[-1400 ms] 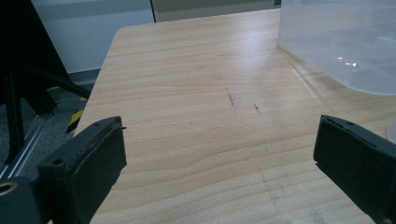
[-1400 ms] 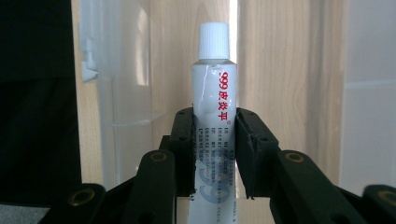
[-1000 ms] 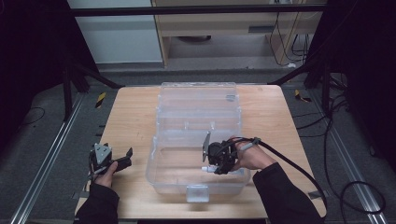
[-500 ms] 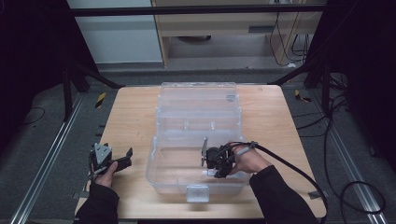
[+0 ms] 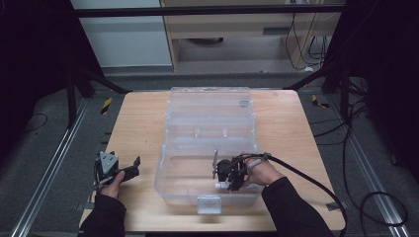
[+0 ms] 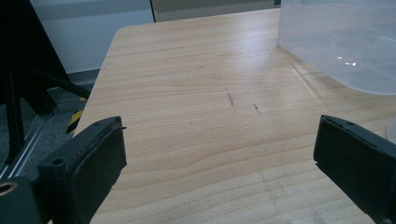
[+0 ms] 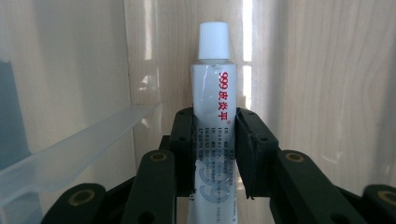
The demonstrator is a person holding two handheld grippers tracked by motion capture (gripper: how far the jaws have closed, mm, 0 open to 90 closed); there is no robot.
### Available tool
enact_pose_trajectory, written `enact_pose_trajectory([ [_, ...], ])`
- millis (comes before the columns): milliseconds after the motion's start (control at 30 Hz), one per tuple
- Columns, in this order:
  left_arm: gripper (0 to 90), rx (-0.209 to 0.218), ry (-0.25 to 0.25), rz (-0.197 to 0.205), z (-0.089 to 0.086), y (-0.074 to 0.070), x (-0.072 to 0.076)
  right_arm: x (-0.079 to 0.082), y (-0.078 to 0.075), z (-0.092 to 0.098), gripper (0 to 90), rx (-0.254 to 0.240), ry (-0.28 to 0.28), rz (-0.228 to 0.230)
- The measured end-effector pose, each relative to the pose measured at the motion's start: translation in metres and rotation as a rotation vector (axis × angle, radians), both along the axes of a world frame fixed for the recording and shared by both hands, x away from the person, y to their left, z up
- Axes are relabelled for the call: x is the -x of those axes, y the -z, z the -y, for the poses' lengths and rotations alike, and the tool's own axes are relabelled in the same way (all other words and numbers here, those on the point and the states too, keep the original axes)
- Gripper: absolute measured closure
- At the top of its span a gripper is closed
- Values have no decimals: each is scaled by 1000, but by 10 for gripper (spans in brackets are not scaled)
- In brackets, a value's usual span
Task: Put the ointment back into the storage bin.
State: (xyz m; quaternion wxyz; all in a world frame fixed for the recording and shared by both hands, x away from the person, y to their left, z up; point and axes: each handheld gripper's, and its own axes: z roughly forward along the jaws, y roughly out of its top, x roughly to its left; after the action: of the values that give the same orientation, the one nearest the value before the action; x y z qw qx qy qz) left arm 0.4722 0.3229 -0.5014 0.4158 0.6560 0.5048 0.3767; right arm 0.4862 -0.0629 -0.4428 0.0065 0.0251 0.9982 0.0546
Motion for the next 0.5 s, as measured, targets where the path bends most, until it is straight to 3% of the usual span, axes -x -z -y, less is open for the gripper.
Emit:
enact_pose_trajectory([
  [500,18,0,0,0,0,0,0,-3,9,-2,695,13,20,4],
])
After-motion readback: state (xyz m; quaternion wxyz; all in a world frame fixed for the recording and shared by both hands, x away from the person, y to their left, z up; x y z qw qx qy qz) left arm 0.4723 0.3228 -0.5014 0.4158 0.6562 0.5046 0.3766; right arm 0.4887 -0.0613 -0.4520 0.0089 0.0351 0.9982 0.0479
